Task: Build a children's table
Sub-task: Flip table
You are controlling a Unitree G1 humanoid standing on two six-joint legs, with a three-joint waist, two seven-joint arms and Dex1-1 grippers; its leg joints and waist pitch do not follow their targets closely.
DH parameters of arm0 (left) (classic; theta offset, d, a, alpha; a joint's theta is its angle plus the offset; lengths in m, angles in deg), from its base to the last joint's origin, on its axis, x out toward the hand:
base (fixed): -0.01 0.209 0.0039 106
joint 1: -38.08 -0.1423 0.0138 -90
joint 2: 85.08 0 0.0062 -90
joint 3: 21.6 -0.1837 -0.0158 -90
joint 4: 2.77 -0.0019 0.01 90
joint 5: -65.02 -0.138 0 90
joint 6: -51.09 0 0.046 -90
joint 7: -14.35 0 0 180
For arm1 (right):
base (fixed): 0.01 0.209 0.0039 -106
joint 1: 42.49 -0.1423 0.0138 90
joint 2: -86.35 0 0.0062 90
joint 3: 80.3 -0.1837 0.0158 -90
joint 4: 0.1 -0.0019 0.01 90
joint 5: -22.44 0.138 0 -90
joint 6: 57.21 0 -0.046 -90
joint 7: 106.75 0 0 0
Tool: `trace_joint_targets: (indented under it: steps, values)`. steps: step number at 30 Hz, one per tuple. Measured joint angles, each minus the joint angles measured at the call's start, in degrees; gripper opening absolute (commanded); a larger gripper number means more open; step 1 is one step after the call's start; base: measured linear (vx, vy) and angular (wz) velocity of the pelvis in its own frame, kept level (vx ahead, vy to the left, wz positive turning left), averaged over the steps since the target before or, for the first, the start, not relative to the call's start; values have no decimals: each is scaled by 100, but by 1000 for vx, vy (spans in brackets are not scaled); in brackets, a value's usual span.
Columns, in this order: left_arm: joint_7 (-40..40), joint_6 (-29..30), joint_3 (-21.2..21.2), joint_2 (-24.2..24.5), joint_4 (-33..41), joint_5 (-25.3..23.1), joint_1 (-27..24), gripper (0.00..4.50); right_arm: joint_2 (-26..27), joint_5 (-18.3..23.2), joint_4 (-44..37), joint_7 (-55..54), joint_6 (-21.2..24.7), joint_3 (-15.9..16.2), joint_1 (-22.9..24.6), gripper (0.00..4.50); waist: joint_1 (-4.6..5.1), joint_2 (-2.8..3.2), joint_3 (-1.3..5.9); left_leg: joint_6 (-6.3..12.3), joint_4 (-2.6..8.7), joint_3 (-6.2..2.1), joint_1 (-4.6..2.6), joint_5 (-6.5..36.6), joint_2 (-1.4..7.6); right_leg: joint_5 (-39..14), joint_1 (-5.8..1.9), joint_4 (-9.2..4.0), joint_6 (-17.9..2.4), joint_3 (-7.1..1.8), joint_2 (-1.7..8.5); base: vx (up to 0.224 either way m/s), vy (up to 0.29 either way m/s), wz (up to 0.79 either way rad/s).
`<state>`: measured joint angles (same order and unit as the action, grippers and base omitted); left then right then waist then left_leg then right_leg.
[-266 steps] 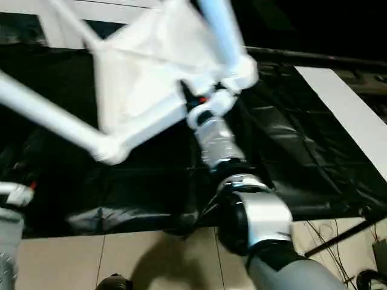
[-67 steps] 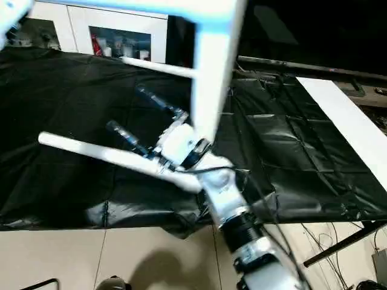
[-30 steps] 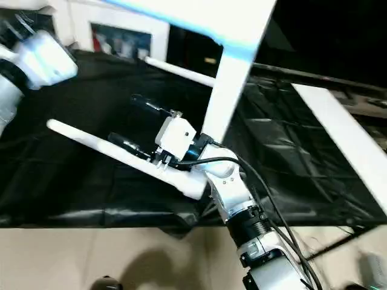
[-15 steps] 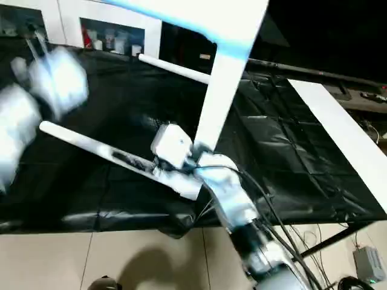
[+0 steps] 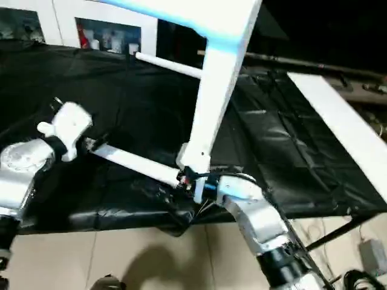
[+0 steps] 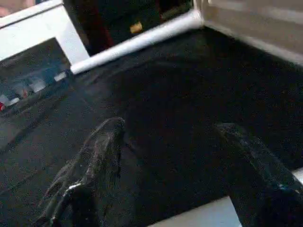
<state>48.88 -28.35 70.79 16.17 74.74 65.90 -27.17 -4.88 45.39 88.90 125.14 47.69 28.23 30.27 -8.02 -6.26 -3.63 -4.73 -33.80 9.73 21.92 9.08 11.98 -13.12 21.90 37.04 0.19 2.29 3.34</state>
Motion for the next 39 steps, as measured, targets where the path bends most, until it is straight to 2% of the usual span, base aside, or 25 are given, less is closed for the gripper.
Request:
trace_joint_targets:
  steps: [2,3,5,8,10,12,13,16,21,25,31,34,37,39]
  values:
    - [121,131,140,-120,192,370,-134,337,-71,107,-125,8,274,-7,85,388,0,2,-2,0,6,0,2,0,1,-1,3,-1,0,3,-1,0,0,0]
    - [233,232,161,-144,337,565,-217,355,-99,109,-173,6,359,-3,103,388,1,2,-2,0,6,0,2,0,1,-1,3,-2,-1,2,-2,0,0,0]
    - [676,612,169,-85,952,1096,-562,371,-283,71,-430,-40,637,14,143,388,3,0,-1,0,4,4,3,0,0,-2,3,-5,0,-4,-2,0,0,0]
    - [1096,993,162,1,1452,1514,-936,387,-496,-40,-640,-117,966,7,206,388,15,-4,2,0,3,8,0,0,0,-5,3,-4,1,-6,-2,0,0,0]
    - [1264,1139,159,34,1703,1718,-1098,413,-547,-110,-690,-212,1080,6,230,388,9,-1,0,0,5,8,0,0,0,-5,3,-3,2,-5,-2,0,0,0]
    - [1370,1270,133,55,1907,1897,-1164,416,-543,-273,-611,-386,1034,-7,220,388,6,-2,1,0,4,7,-1,0,0,-4,2,-2,2,-4,-2,0,0,0]
    - [1443,1334,82,94,2027,1975,-1177,433,-526,-426,-438,-541,926,-10,178,388,9,-2,1,0,3,8,-4,0,0,-1,0,-1,1,-6,-2,0,0,0]
    - [1592,1385,-38,172,2145,2057,-1180,444,-352,-636,-97,-892,738,-61,71,388,36,-1,0,0,3,7,-9,0,-1,8,1,-2,13,-7,-1,0,0,0]
    - [1709,1519,-151,225,2284,2078,-1168,444,-377,-774,167,-1187,680,-309,10,388,51,-1,0,-1,0,7,-8,0,-1,15,-2,-1,23,-7,-1,0,0,0]
    - [1712,1563,-293,395,2467,2015,-954,444,-436,-917,517,-1466,438,-564,2,388,57,2,-2,-1,-2,8,-6,-1,-2,22,-2,-1,18,-7,0,0,0,0]
    - [1602,1497,-476,375,2535,1769,-470,444,-686,-1038,915,-1620,74,-929,-44,388,162,18,-7,-8,-7,7,-1,-6,-2,32,-3,-2,2,-7,0,0,0,0]
    - [1522,1379,-563,304,2538,1627,-204,444,-730,-1114,1178,-1782,-117,-1079,-73,388,213,60,-5,-9,-14,8,3,-7,-3,32,-2,-3,2,-8,0,0,0,0]
    - [1484,1201,-781,166,2573,1485,262,444,-752,-1229,1595,-2099,-382,-1304,-186,388,221,104,-4,-9,-23,9,8,-7,-3,32,-2,-2,2,-10,0,0,0,0]
    - [1403,1024,-863,143,2583,1338,480,444,-754,-1257,1700,-2178,-494,-1400,-268,388,267,134,7,-9,-23,8,7,-7,-3,32,-2,-2,2,-10,0,0,0,0]
